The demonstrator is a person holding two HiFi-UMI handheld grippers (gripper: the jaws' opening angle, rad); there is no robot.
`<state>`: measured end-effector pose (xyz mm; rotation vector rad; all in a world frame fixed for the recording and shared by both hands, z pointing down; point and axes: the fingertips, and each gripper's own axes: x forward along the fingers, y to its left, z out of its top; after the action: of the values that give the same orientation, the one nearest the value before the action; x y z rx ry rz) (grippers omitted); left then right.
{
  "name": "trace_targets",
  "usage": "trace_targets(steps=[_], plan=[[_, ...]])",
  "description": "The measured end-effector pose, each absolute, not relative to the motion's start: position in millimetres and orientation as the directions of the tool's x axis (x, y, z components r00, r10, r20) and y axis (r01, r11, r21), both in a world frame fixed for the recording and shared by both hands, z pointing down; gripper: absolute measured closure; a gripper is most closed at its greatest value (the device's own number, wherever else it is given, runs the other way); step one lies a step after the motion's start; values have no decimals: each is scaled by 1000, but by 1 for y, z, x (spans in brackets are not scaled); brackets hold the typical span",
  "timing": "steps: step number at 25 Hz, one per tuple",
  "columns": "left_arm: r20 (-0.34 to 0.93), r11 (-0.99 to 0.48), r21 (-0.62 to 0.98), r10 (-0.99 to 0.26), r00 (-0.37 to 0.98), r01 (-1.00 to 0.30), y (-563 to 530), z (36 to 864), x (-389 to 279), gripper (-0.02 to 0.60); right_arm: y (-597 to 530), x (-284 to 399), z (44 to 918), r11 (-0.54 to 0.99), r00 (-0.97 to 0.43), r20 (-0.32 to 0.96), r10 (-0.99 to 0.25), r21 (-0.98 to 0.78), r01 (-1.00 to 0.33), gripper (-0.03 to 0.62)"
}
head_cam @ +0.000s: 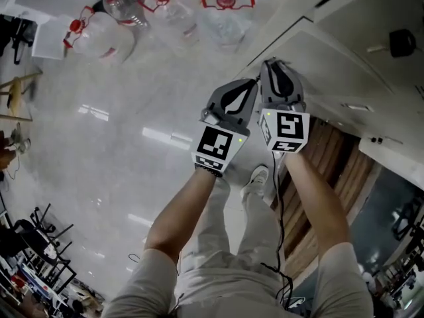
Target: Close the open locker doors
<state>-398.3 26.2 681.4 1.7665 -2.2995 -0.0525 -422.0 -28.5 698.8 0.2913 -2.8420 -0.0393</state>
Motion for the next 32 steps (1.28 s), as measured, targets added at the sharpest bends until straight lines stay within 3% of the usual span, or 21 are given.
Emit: trace_targets(steps=[9,18,32], plan=[[166,246,168,-962,-219,-954,5,679,-414,577,-40,-432,699,970,-929,279,-244,61,-236,536],[161,253,149,-960,-229,-956,5,677,-422,578,-33,-434,700,980,-940,277,-198,39,-194,508],[167,269,132,-955,-246,-954,14,676,-426,577,-24,-427,700,980,-898,395,-192,27,-197,445]])
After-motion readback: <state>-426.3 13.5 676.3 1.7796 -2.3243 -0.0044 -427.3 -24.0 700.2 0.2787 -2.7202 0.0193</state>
